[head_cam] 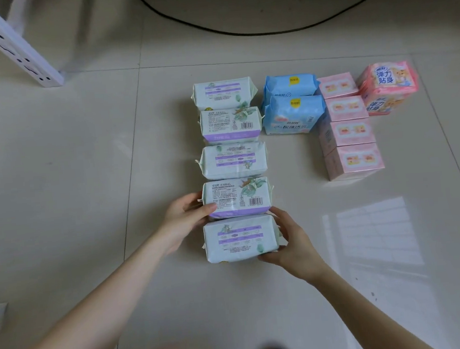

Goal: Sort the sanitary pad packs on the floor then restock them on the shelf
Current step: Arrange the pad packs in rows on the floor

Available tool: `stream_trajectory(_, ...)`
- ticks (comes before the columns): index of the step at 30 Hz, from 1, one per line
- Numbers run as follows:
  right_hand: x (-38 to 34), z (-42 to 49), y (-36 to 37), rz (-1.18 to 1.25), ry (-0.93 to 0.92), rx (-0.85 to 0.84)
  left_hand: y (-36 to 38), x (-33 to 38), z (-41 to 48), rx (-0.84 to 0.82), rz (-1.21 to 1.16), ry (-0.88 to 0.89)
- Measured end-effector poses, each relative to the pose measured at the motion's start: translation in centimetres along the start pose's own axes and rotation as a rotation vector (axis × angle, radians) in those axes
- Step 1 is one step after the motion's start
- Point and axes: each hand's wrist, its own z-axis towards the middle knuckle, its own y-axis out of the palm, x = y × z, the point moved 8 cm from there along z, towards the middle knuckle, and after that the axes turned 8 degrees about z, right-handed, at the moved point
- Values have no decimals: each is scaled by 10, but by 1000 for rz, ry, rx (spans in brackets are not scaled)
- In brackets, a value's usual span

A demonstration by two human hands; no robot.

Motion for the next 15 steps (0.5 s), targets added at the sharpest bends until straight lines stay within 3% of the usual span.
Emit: stream_trajectory(15, 10, -1, 4, -35, 35, 45, -3, 1, 1, 13, 58, 14)
